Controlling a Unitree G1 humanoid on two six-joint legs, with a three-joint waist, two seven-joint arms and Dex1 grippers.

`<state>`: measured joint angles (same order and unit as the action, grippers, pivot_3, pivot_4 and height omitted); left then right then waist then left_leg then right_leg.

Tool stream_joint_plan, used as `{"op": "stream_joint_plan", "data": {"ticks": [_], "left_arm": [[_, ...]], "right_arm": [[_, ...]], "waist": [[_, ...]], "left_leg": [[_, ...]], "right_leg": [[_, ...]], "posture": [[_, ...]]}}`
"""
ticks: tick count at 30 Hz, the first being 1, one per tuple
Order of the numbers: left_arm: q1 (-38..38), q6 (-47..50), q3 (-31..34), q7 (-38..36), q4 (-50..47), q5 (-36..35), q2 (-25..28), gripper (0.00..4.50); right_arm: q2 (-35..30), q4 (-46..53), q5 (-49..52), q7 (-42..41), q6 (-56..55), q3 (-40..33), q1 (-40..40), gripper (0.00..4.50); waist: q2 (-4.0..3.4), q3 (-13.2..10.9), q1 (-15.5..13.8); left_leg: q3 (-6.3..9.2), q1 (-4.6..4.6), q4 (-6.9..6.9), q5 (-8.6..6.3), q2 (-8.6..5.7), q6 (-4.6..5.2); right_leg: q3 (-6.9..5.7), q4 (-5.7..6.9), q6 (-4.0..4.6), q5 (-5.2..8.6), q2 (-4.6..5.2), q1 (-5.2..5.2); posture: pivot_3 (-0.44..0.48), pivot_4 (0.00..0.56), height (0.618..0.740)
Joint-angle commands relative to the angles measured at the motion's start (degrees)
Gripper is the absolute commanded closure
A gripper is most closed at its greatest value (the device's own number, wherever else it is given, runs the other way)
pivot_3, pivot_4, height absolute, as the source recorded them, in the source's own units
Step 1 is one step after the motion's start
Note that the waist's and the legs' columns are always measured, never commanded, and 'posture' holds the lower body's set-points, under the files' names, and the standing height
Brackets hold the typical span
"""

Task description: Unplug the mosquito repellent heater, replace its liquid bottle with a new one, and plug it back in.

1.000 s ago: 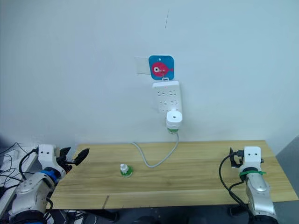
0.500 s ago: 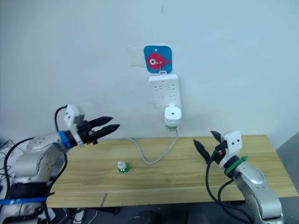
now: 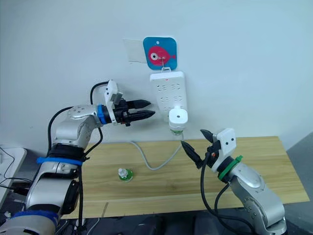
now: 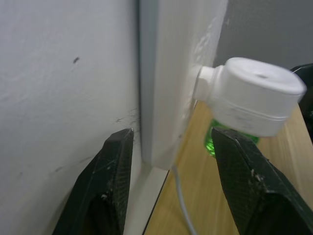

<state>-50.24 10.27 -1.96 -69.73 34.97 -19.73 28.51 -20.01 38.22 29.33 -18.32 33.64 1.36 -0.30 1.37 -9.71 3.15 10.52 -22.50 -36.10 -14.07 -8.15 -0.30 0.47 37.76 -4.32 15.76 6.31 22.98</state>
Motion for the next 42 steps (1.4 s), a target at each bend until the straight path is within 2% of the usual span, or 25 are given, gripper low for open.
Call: {"op": "stream_joint_plan", "data": {"ticks": [1,12,21,29,35,42], "left_arm": [[-3.48,-3.66,-0.22,-1.03,5.00,1.93,-1.59,1.92],[-9.97,-11.19,0.55,-1.14,17.02,6.00,-8.17,1.92],[-12.62,-13.09,2.13,1.51,20.21,6.73,-11.43,1.92],[-11.77,-11.28,2.83,1.41,16.04,5.44,-14.14,1.92],[-9.56,-5.62,2.54,-2.59,10.32,4.04,-13.48,1.92],[-10.13,0.48,4.18,-2.39,7.82,1.89,-13.49,1.92]], "right_arm": [[0.55,3.62,-0.76,1.78,-0.35,-0.12,0.65,0.00],[4.04,5.85,-2.28,7.26,0.62,0.73,2.04,0.00],[4.86,6.95,-2.94,9.57,2.66,1.37,-0.16,0.00],[5.44,6.65,-2.77,10.46,4.43,0.94,-2.33,0.00],[5.76,6.21,-2.54,10.31,4.77,0.93,-3.18,0.00],[5.35,5.17,-2.88,9.95,4.68,0.57,-4.54,0.00]], "waist": [[0.07,-0.15,-0.18],[0.02,-1.55,-0.10],[0.12,-1.94,-0.45],[0.15,-2.32,-1.17],[0.13,-2.42,-1.07],[0.05,-2.49,-0.77]], "left_leg": [[0.02,-0.13,-0.08,0.01,0.00,-0.01],[0.00,-0.38,-0.84,0.06,-0.02,0.26],[0.11,-0.38,-0.89,0.26,-0.05,0.27],[0.18,-0.45,-0.88,0.48,-0.07,0.25],[0.24,-0.53,-0.85,0.48,-0.07,0.24],[0.34,-0.64,-0.81,0.48,-0.06,0.23]], "right_leg": [[-0.04,0.07,0.00,0.00,0.00,0.11],[-0.15,0.21,-0.26,-0.56,-0.17,0.19],[-0.22,0.21,-0.29,-0.69,-0.19,0.22],[-0.51,0.16,-0.32,-0.82,-0.17,0.22],[-0.64,0.16,-0.23,-0.87,-0.16,0.22],[-0.80,0.21,-0.15,-0.92,-0.16,0.20]], "posture": [[-0.192,0.206,0.740],[-0.225,0.225,0.740],[-0.237,0.233,0.740],[-0.225,0.233,0.740],[-0.215,0.229,0.740],[-0.211,0.226,0.740]]}}
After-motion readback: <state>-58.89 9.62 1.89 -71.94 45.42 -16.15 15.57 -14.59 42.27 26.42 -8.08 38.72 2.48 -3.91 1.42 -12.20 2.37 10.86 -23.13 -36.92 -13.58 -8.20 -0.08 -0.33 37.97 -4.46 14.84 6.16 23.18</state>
